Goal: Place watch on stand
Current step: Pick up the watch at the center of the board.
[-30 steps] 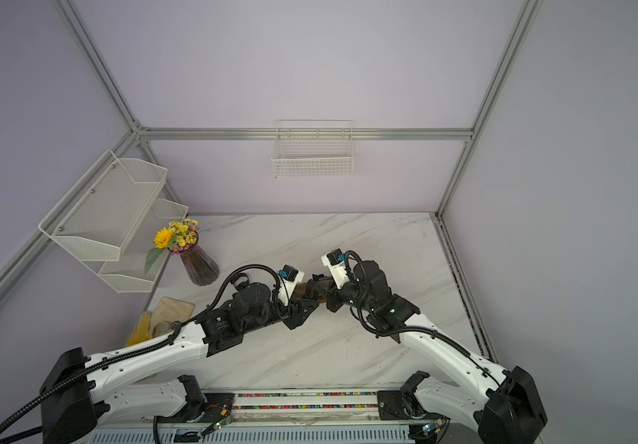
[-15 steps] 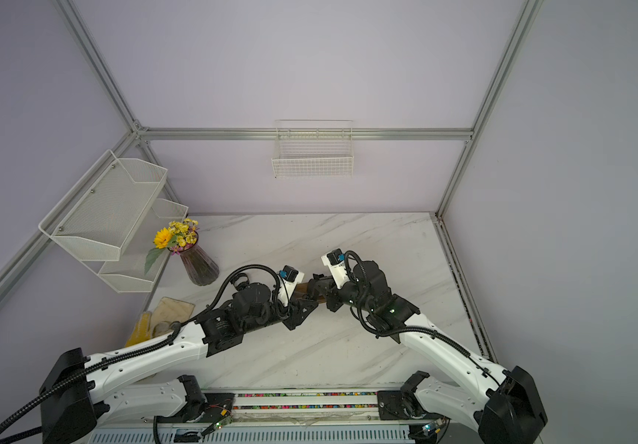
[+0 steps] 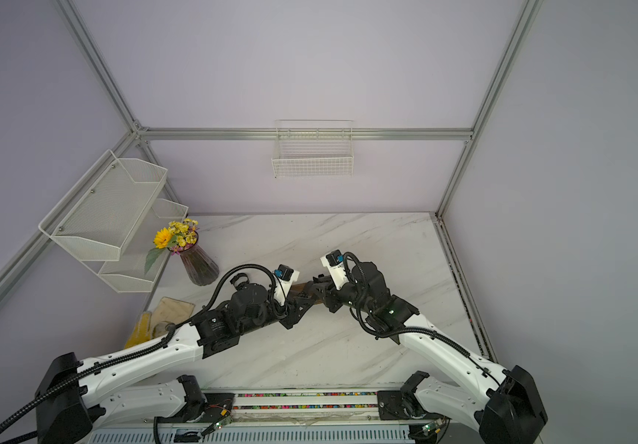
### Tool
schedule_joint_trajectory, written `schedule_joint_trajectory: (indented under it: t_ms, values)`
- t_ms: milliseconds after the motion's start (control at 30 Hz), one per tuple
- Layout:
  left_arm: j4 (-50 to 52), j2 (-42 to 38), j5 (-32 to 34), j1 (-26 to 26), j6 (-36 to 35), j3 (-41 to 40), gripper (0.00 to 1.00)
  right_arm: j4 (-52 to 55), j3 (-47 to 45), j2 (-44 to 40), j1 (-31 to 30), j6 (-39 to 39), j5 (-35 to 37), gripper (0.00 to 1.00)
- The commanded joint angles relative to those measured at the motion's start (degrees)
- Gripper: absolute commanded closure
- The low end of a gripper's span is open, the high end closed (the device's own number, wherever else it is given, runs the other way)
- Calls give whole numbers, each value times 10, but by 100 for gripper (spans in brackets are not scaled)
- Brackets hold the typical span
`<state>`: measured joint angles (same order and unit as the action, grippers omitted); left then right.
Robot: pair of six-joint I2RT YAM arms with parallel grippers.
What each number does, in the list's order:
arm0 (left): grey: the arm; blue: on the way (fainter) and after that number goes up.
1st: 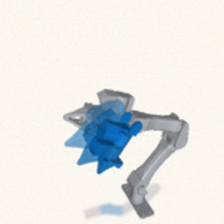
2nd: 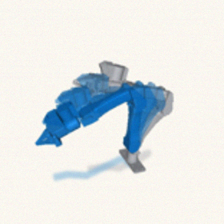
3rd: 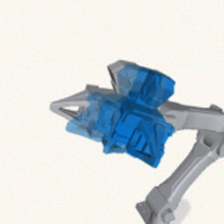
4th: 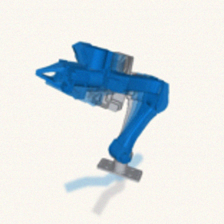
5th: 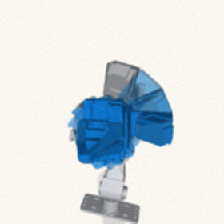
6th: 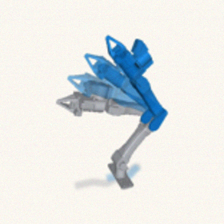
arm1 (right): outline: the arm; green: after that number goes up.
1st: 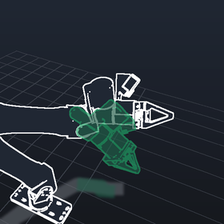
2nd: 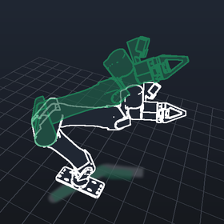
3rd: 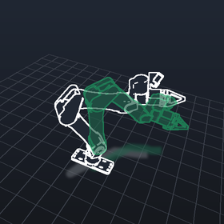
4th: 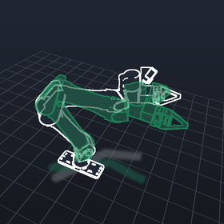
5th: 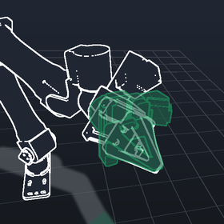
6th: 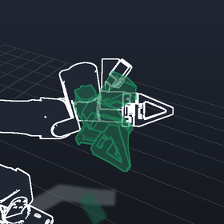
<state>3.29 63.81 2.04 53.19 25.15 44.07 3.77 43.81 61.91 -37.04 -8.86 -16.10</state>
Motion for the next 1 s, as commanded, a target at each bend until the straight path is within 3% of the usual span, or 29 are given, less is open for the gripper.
schedule_joint_trajectory:
  t_ms: [0,67,167,367,533,833,967]
  values:
    - [45,-30,54,-10,31,28,66,4,-9,-23,-3,-1,9,48]
    - [80,-41,69,-17,43,26,66,6,-12,-32,-4,-1,5,40]
    - [143,-58,85,-38,68,25,67,16,-13,-44,-3,-1,9,36]
    - [247,-63,71,-125,102,22,67,21,-24,-69,-3,-6,42,35]
    - [271,-9,18,-200,103,42,68,20,-28,-79,-3,-10,59,35]
    - [274,130,-17,-209,105,127,70,21,-42,-101,-3,-11,67,35]
    - [263,152,-13,-209,117,139,71,20,-45,-102,-3,-11,64,35]
